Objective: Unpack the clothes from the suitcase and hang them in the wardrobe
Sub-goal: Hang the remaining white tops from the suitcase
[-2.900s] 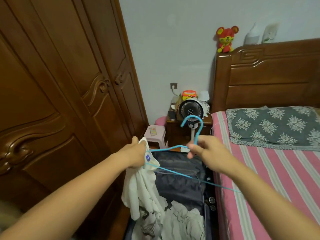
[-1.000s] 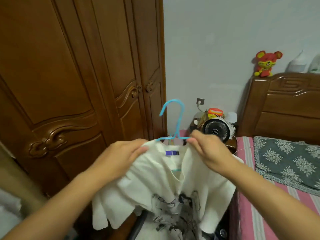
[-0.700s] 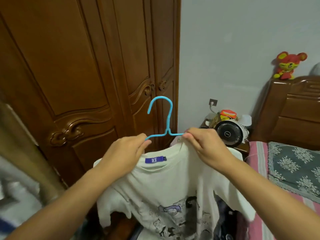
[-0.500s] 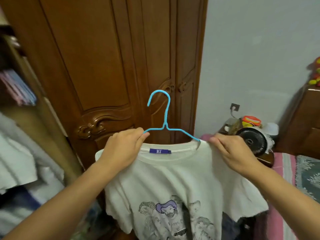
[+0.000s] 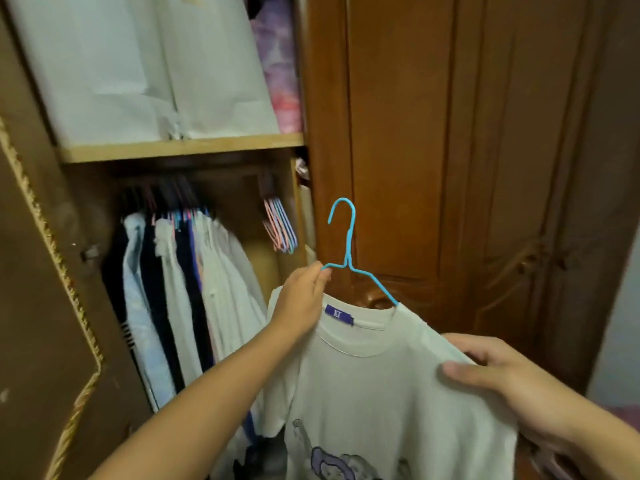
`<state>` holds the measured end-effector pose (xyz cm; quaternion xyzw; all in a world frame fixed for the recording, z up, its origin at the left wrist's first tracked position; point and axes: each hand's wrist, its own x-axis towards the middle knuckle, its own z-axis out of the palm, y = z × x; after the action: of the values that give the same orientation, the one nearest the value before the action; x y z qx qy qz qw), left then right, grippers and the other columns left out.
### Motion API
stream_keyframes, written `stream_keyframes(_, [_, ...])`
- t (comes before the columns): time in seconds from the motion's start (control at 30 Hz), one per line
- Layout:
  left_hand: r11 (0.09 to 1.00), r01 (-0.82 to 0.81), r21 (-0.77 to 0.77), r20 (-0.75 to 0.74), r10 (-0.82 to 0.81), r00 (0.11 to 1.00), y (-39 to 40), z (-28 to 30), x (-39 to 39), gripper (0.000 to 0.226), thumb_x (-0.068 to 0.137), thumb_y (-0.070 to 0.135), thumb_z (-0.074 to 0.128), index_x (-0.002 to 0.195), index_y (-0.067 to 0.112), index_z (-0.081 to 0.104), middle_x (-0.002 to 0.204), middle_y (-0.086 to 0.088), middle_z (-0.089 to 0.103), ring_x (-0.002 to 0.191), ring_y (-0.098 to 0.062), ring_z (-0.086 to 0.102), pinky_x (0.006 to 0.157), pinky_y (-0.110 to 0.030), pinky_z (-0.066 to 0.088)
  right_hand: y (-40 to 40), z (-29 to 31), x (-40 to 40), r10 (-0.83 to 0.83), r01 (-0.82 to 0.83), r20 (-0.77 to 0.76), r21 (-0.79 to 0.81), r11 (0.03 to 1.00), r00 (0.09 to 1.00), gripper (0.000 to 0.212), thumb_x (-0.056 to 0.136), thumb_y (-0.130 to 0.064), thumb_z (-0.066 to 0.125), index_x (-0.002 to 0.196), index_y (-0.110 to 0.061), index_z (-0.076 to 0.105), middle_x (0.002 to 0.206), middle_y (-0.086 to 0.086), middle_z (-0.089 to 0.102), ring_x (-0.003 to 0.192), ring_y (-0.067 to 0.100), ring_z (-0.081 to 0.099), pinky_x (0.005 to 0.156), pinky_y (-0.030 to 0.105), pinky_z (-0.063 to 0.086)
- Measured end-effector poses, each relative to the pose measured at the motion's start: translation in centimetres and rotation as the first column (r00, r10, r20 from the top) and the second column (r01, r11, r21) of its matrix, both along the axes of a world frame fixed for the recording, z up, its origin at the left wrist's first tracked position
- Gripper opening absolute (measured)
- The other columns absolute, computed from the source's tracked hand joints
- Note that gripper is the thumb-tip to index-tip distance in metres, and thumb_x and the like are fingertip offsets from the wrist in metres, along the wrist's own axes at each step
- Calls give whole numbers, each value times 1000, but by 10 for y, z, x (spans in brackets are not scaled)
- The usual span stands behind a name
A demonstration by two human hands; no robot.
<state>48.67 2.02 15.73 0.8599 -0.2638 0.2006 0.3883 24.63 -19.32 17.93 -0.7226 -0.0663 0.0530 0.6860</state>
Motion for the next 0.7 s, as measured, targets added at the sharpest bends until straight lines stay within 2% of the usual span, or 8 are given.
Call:
stream_keyframes(0.13, [998, -51, -35, -52, 49, 997, 30, 10, 47, 30, 107, 41, 37, 109, 24, 62, 107, 4, 69, 98, -12, 64, 86, -35, 56, 49, 18, 59, 190, -156, -68, 337, 928, 979, 67, 67, 4, 55, 132, -9, 62, 131, 27, 60, 122, 47, 58, 107, 55, 44])
stream_keyframes(0.23, [999, -47, 17, -13, 47, 999, 53, 4, 84, 28, 108, 35, 40, 107, 19, 63, 104, -1, 69, 94, -17, 63, 85, -38, 54, 80, 19, 100, 267, -235, -29, 389, 891, 963, 83, 60, 14, 44, 138, -11, 58, 136, 24, 58, 127, 44, 55, 110, 56, 38])
stream_keyframes(0.3, [999, -38, 33, 28, 37, 999, 65, -1, 110, 26, 107, 32, 42, 109, 19, 63, 106, -3, 71, 96, -20, 64, 82, -32, 49, 95, 16, 125, 167, -147, -19, 391, 909, 986, 91, 61, 23, 39, 141, -18, 55, 135, 13, 62, 125, 34, 59, 110, 51, 40])
stream_keyframes(0.33, [997, -30, 69, 43, 27, 999, 69, -1, 123, 25, 107, 32, 42, 109, 19, 64, 106, -4, 71, 96, -23, 64, 79, -31, 47, 100, 15, 137, 83, -81, 7, 317, 945, 997, 95, 65, 29, 37, 144, -23, 51, 136, 5, 63, 125, 25, 60, 110, 46, 41])
stream_keyframes(0.4, [989, -9, 150, 55, 1, 998, 75, 0, 151, 27, 107, 34, 42, 109, 19, 64, 104, -5, 72, 95, -25, 65, 78, -32, 48, 108, 15, 164, -46, 52, 182, -26, 998, 982, 100, 72, 33, 37, 147, -32, 42, 144, -11, 55, 132, 1, 50, 113, 27, 38])
stream_keyframes(0.5, [986, 9, 164, 114, -28, 993, 86, 5, 181, 32, 105, 41, 39, 109, 22, 64, 105, -4, 73, 96, -27, 67, 80, -35, 51, 123, 16, 208, 66, 111, 351, -462, 880, 934, 89, 74, 23, 45, 145, -31, 48, 151, -20, 36, 141, -13, 25, 114, 6, 14])
stream_keyframes(0.63, [982, 32, 186, 156, -62, 986, 106, 26, 202, 25, 105, 34, 44, 107, 22, 65, 106, -3, 69, 104, -28, 65, 86, -35, 49, 156, 26, 259, -26, 216, 402, -436, 874, 915, 81, 72, 24, 39, 138, -19, 57, 137, -11, 55, 132, -4, 43, 116, 12, 24])
stream_keyframes(0.7, [940, -171, 295, 302, 77, 950, 128, 43, 222, 31, 102, 35, 51, 126, 21, 63, 124, -9, 61, 125, -33, 54, 104, -40, 43, 168, 33, 284, -67, 254, 417, -411, 875, 906, 81, 74, 26, 37, 139, -18, 57, 134, -10, 57, 131, -1, 44, 109, 4, 26])
